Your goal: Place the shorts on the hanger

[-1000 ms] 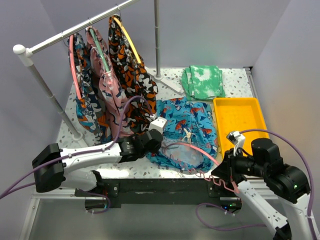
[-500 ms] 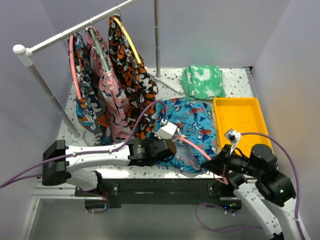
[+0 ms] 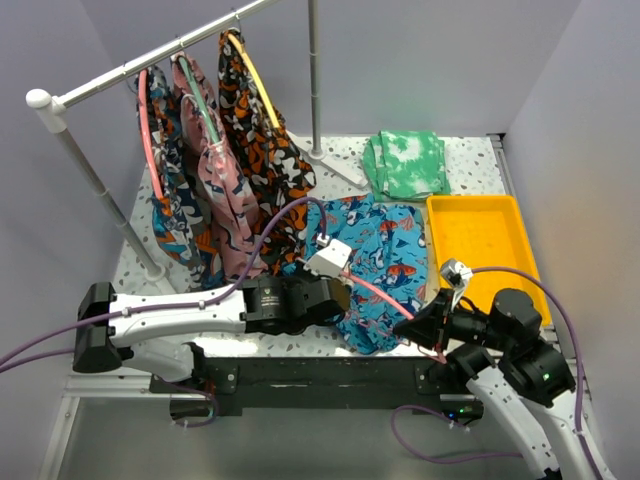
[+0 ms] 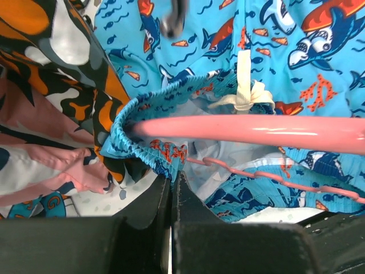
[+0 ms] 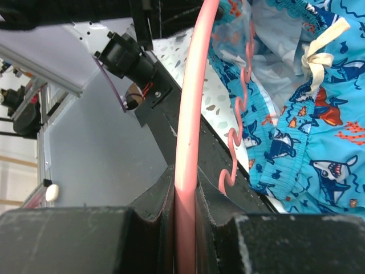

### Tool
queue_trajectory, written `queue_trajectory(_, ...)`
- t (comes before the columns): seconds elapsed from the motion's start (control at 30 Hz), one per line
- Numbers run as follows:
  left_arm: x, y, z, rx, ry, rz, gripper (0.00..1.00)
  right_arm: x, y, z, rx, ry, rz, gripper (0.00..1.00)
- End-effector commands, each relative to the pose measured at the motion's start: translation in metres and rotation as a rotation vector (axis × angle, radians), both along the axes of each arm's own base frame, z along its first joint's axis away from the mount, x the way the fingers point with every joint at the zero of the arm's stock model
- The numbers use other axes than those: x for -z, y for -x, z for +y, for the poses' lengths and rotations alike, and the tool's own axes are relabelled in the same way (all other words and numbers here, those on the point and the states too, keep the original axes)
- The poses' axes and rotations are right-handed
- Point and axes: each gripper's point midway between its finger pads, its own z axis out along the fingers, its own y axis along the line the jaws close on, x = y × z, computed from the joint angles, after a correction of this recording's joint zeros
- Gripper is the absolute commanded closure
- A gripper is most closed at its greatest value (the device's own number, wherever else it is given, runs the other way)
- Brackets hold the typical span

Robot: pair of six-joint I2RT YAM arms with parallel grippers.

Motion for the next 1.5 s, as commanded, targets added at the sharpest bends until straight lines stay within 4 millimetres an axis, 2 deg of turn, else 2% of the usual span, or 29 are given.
queue_trajectory(0.0,-0.04,0.001,-0.006,0.068,0.076,-0.046,1.0,-0.015,0.01,0.004,-0.091,-0.027,-0.093,1.0)
queue_trajectory(0.03,-0.043,0.003,-0.014,0.108,0.106,-0.041,1.0,-0.014,0.011,0.006,-0.108,-0.034,-0.086,1.0)
queue_trajectory(0.1,-0.045,0.007,-0.015,0.161,0.106,-0.039,1.0,-0.013,0.007,0.007,-0.097,-0.032,-0.082,1.0)
queue_trajectory(0.13,-0.046,0.014,-0.023,0.224,0.117,-0.016,1.0,-0.009,0.005,0.008,-0.097,-0.028,-0.074,1.0)
queue_trajectory(0.17,-0.045,0.018,-0.027,0.26,0.128,-0.005,1.0,-0.013,0.002,0.011,-0.102,-0.049,-0.088,1.0)
queue_trajectory(0.23,-0.052,0.027,-0.04,0.332,0.212,-0.005,1.0,-0.009,-0.001,0.017,-0.112,-0.084,-0.074,1.0)
queue_trajectory(0.27,-0.047,0.028,-0.04,0.345,0.216,-0.005,1.0,-0.017,-0.004,0.02,-0.11,-0.123,-0.099,1.0)
queue_trajectory(0.33,-0.054,0.029,-0.044,0.358,0.273,-0.02,1.0,-0.011,-0.013,0.022,-0.086,-0.131,-0.097,1.0)
queue_trajectory(0.5,-0.038,0.025,-0.039,0.319,0.279,-0.034,0.95,-0.005,-0.022,0.024,-0.055,-0.174,-0.128,1.0)
queue_trajectory(0.53,-0.039,0.022,-0.038,0.3,0.294,-0.05,0.91,0.003,-0.023,0.025,-0.053,-0.175,-0.116,1.0)
queue_trajectory(0.57,-0.034,0.022,-0.036,0.291,0.295,-0.05,0.9,0.003,-0.025,0.025,-0.044,-0.189,-0.116,1.0)
queue_trajectory(0.63,-0.041,0.018,-0.035,0.271,0.341,-0.08,0.85,0.01,-0.026,0.025,-0.029,-0.203,-0.114,1.0)
queue_trajectory(0.67,-0.035,0.018,-0.033,0.266,0.338,-0.083,0.84,0.011,-0.026,0.024,-0.018,-0.206,-0.108,1.0)
queue_trajectory(0.73,-0.043,0.017,-0.033,0.264,0.393,-0.104,0.8,0.013,-0.027,0.023,-0.002,-0.209,-0.113,1.0)
queue_trajectory(0.77,-0.037,0.018,-0.031,0.273,0.392,-0.103,0.8,0.017,-0.028,0.021,0.006,-0.195,-0.108,1.0)
queue_trajectory(0.8,-0.042,0.019,-0.031,0.28,0.419,-0.111,0.8,0.018,-0.028,0.02,0.011,-0.188,-0.111,1.0)
queue_trajectory(0.93,-0.044,0.029,-0.036,0.351,0.481,-0.105,0.66,0.027,-0.027,0.02,0.007,-0.162,-0.098,1.0)
queue_trajectory(1.0,-0.05,0.033,-0.036,0.379,0.516,-0.11,0.57,0.027,-0.027,0.02,0.009,-0.166,-0.098,1.0)
queue_trajectory(1.07,-0.056,0.038,-0.036,0.411,0.552,-0.119,0.52,0.028,-0.027,0.02,0.009,-0.165,-0.096,1.0)
queue_trajectory(1.1,-0.059,0.037,-0.035,0.411,0.565,-0.128,0.48,0.028,-0.027,0.02,0.009,-0.164,-0.097,1.0)
queue_trajectory(1.17,-0.064,0.034,-0.034,0.41,0.572,-0.16,0.47,0.029,-0.028,0.019,0.012,-0.161,-0.099,1.0)
queue_trajectory(1.23,-0.081,0.028,-0.038,0.393,0.603,-0.21,0.42,0.029,-0.027,0.019,0.01,-0.159,-0.095,1.0)
queue_trajectory(1.3,-0.085,0.022,-0.042,0.374,0.584,-0.236,0.39,0.03,-0.028,0.019,0.014,-0.157,-0.091,1.0)
queue_trajectory(1.33,-0.096,0.013,-0.039,0.33,0.584,-0.268,0.38,0.03,-0.028,0.019,0.014,-0.157,-0.089,1.0)
queue_trajectory(1.43,-0.102,-0.001,-0.046,0.322,0.594,-0.275,0.37,0.03,-0.029,0.019,0.017,-0.156,-0.086,1.0)
queue_trajectory(1.47,-0.097,-0.006,-0.05,0.319,0.585,-0.261,0.37,0.029,-0.028,0.019,0.015,-0.157,-0.091,1.0)
